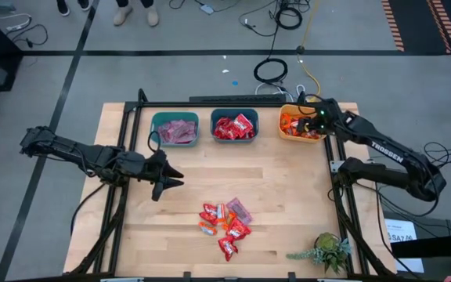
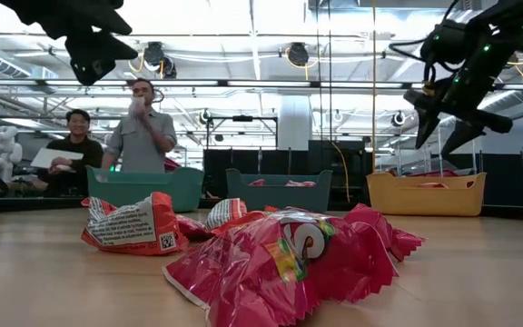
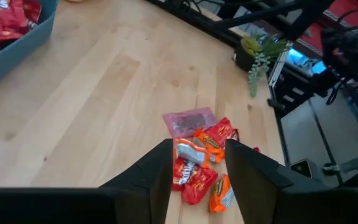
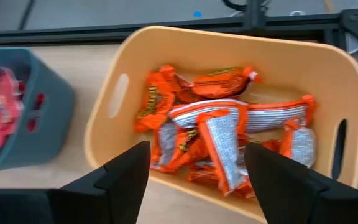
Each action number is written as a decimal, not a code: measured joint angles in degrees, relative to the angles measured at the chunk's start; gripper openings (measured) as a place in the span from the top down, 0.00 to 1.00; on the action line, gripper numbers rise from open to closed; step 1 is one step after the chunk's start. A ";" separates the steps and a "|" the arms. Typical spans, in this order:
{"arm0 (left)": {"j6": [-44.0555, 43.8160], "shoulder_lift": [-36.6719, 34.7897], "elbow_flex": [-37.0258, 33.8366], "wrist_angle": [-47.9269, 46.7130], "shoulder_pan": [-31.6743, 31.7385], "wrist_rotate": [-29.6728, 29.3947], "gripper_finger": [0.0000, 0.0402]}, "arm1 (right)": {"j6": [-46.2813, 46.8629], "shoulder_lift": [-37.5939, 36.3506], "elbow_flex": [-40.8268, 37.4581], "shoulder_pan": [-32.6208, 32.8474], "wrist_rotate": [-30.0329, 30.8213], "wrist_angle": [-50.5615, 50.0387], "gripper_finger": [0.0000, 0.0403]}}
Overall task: Sort candy
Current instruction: Put the red candy into the blue bin
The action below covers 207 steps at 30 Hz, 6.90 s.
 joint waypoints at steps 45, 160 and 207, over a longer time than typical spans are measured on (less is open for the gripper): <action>11.86 0.22 0.00 0.09 1.18 -5.62 0.32 | -4.70 -6.57 0.04 5.24 -6.96 -0.31 0.37; 6.51 62.15 28.99 -7.34 -3.02 3.63 0.25 | -5.97 -6.30 0.04 67.06 2.47 4.37 0.37; 3.15 47.15 28.74 -13.97 1.96 5.27 0.94 | -7.35 -6.33 0.04 67.05 4.13 5.86 0.37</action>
